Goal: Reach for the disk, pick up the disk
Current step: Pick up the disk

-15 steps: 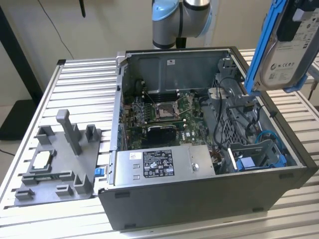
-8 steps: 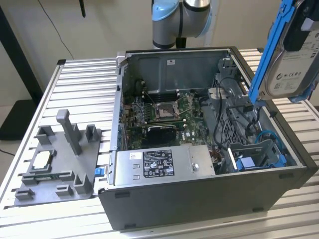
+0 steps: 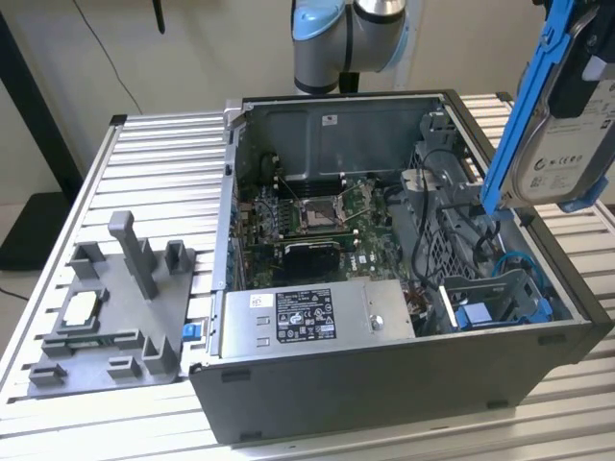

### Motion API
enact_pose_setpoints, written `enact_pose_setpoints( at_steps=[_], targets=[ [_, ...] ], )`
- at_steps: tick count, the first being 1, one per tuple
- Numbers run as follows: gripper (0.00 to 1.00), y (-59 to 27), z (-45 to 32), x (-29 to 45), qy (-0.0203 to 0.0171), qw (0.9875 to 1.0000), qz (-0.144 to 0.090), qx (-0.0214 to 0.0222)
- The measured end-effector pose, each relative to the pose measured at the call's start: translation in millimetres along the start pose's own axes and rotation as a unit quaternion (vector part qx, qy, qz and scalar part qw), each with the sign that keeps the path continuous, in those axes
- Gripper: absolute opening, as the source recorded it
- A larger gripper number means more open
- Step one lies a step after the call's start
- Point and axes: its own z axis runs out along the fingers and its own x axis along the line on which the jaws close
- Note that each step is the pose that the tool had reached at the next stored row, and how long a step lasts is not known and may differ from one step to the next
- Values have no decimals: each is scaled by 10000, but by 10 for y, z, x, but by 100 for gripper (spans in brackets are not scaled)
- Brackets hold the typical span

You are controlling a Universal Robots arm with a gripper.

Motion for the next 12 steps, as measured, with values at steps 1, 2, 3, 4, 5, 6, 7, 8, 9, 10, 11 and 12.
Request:
enact_pose_setpoints(
  at_steps=[1,2,3,4,5,6,7,8,9,10,11,12],
  targets=[
    [0,0,20,0,0,10000,0,0],
    [0,-1,38,0,0,10000,1,0],
    [0,-1,55,1,0,10000,3,0],
    [0,-2,73,3,0,10000,9,0],
    [0,-2,90,5,0,10000,15,0],
    [0,-3,109,9,0,10000,19,0],
    [0,-3,128,14,-1,10000,20,0],
    [0,-3,145,20,0,10000,21,0],
    [0,-4,164,26,0,10000,22,0],
    [0,-4,182,35,0,10000,22,0],
    [0,-6,200,45,-1,10000,23,0],
    [0,-6,218,54,-1,10000,25,0]
  ],
)
